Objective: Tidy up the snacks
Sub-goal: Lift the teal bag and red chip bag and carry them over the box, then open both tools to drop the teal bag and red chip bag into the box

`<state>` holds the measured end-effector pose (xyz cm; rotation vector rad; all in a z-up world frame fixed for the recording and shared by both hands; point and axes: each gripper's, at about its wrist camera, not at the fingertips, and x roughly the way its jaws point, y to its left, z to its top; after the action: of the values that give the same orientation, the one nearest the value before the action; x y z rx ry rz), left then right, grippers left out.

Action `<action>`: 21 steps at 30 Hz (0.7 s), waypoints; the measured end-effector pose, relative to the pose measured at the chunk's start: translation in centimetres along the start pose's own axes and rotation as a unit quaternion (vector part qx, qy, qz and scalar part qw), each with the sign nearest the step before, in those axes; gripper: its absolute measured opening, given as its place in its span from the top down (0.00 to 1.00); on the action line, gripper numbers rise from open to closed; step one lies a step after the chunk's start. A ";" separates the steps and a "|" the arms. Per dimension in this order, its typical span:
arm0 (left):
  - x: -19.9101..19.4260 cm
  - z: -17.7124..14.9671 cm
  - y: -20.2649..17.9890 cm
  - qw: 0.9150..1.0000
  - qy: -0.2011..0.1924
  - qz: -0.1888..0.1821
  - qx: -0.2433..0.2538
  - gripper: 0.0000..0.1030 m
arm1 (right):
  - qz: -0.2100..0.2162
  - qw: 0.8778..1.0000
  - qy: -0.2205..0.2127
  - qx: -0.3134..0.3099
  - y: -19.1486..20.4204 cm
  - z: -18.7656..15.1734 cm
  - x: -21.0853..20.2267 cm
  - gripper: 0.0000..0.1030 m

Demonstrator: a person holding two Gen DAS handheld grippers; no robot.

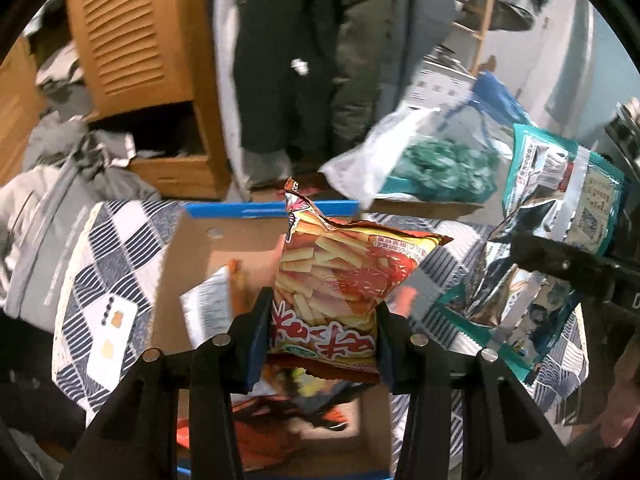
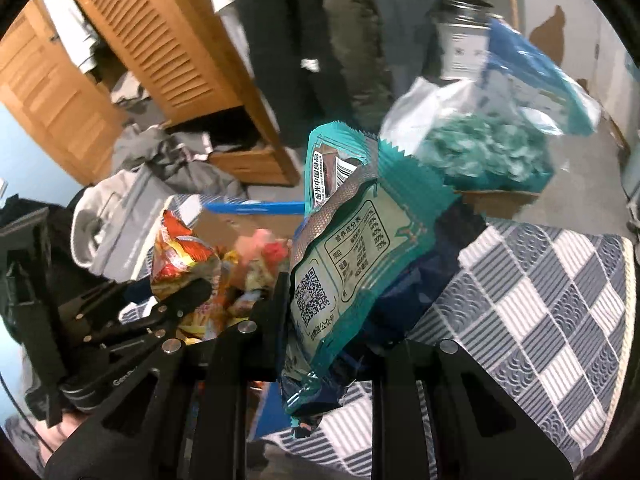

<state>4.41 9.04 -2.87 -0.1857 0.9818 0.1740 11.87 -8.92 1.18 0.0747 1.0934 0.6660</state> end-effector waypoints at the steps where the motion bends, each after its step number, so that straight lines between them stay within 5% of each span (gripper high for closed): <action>1: 0.1 -0.2 0.7 1.000 0.002 0.003 -0.006 0.56 | 0.002 1.000 0.002 -0.003 0.4 0.1 0.2 0.83; 21: 2.4 -2.7 9.0 0.996 0.041 0.031 -0.079 0.56 | 0.052 0.995 0.082 -0.037 8.9 0.4 8.3 0.83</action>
<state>1.44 17.28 -7.01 -0.3096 1.0574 0.3039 10.41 2.75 -1.89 0.0135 1.2271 0.8172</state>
